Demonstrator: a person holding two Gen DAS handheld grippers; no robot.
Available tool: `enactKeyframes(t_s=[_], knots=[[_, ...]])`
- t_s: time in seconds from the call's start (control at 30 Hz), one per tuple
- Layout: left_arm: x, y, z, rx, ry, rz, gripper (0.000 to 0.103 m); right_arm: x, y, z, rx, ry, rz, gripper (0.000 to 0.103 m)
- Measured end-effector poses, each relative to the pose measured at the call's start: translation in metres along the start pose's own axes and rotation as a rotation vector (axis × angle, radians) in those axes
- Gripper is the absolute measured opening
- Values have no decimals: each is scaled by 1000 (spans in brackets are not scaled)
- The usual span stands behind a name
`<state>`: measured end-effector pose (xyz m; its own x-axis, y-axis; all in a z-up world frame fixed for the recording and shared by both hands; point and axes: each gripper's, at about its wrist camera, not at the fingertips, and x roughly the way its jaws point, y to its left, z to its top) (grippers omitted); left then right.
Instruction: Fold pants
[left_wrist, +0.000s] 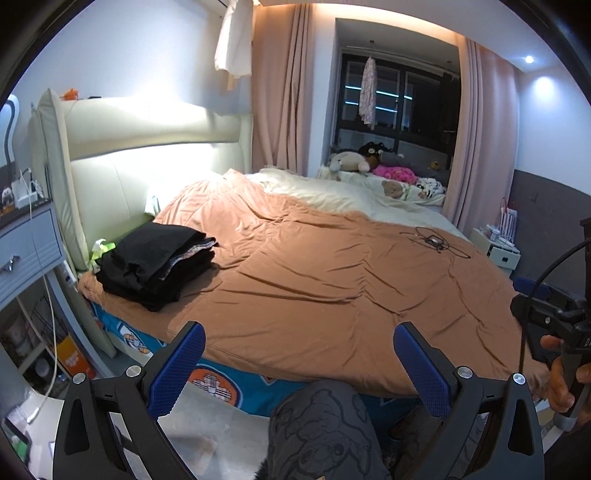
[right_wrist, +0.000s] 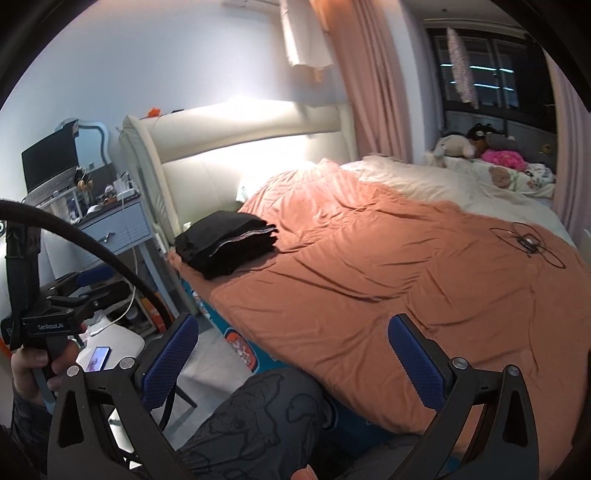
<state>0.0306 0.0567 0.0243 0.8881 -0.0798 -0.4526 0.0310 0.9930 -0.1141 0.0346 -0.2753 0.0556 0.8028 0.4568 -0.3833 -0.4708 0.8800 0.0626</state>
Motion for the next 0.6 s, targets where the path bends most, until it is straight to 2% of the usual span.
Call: enactKeyframes(t_s=[0.27,0.37,0.6], knots=[[-24,-10,-14,24,-56,27,103,-31,12,-31,26,-65,-57,103],[-32,-10,-20,18,-73,16,103,-41,18,-43,31,-90,-77,103],[-39,-21,-39,46,-95,42,103,-49,23,-68,50,-116,-100,103]])
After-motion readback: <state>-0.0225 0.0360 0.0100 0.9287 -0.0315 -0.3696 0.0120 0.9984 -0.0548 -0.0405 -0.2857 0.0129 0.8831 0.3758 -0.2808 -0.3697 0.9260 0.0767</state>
